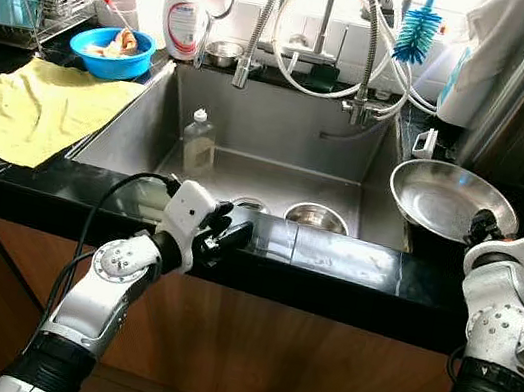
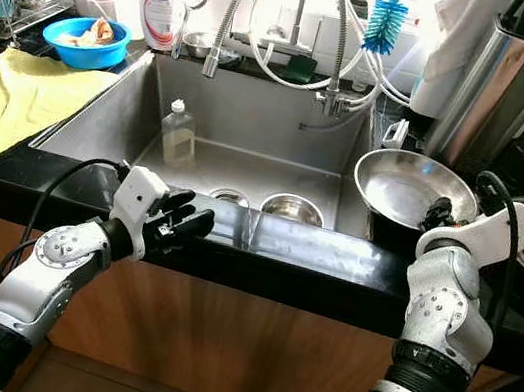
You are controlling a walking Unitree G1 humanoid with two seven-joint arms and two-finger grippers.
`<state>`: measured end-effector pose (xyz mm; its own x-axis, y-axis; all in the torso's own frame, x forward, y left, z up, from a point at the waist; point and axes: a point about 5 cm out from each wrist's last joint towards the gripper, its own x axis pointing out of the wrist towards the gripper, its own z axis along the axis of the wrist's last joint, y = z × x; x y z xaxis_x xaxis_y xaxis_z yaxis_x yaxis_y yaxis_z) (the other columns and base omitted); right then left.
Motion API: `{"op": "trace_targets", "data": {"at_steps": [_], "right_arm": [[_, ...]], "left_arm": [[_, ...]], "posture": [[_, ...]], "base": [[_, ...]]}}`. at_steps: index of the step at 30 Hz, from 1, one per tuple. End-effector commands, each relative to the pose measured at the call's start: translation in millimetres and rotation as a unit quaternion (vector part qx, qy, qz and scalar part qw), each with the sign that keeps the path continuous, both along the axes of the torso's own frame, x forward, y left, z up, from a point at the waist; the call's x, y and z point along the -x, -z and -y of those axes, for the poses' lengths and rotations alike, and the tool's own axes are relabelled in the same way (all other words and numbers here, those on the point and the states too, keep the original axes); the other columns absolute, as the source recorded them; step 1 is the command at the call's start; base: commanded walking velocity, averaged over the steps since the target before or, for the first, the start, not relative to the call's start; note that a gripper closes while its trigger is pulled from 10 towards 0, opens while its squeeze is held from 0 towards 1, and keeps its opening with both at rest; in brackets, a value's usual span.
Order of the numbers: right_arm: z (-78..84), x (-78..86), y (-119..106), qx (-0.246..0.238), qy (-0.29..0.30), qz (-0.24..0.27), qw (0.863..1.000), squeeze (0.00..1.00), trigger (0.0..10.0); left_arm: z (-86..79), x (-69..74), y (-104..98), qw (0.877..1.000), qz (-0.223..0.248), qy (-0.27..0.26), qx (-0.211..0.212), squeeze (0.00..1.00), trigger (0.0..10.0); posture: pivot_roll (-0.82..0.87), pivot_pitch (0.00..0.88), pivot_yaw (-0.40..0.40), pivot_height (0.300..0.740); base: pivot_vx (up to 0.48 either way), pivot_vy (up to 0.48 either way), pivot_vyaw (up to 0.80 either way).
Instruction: Kitchen organization
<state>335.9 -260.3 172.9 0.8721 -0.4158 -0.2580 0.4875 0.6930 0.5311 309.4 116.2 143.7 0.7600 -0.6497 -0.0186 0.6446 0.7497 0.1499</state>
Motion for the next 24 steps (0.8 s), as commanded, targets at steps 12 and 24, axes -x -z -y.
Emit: {"op": "trace_targets", "data": {"at_steps": [12,24], "right_arm": [[-4.3,-5.2,0.6,-0.051,0.007,0.012,0.999,0.0,0.0],[-4.8,-6.7,-2.8,-0.058,0.008,0.018,0.998,0.0,0.0]], "left_arm": [[-5.5,-0.5,7.4,1.0,-0.013,-0.007,-0.027,0.0,10.0],[-2.9,0.1,8.2,1.0,-0.016,-0.001,-0.026,0.0,10.0]], "posture": [[-0.1,0.0,-0.016,0.74],[-0.1,0.0,-0.014,0.74]], "base": [[0.0,0.0,0.0],[0.0,0.0,0.0]]}}
